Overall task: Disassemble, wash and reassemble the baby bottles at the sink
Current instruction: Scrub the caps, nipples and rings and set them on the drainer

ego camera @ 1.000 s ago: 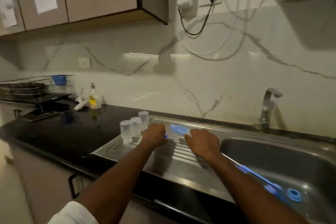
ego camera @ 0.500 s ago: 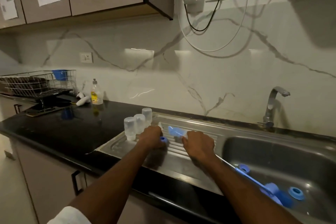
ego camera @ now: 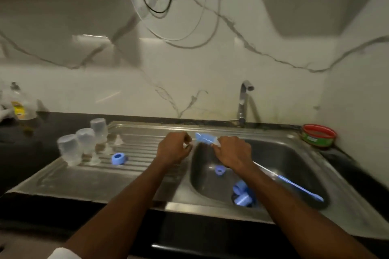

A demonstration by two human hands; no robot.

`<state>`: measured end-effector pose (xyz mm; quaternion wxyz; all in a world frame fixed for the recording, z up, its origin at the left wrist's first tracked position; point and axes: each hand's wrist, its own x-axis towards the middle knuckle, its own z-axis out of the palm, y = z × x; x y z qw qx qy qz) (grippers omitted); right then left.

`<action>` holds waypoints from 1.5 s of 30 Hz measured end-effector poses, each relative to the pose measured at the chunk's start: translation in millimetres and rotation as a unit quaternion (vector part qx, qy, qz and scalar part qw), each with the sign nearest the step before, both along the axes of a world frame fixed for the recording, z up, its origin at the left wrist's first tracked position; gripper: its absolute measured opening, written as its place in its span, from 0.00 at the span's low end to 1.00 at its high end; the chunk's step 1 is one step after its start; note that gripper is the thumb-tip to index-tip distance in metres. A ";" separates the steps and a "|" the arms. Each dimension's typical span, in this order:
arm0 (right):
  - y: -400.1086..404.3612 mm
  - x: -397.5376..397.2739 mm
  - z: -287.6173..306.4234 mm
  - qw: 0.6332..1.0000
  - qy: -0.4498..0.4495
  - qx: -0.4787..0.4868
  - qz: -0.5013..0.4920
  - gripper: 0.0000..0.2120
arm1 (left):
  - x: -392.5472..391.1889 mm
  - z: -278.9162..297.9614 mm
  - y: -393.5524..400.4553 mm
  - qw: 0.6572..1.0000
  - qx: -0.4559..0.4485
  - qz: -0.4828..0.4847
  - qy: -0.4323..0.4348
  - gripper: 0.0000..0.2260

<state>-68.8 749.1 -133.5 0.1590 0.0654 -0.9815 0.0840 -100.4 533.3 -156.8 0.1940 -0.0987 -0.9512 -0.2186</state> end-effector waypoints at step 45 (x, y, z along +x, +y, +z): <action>141.4 -46.4 -30.2 0.986 0.004 -0.060 -0.158 0.19 | -95.4 -51.6 202.5 0.876 0.444 -0.034 -0.185 0.06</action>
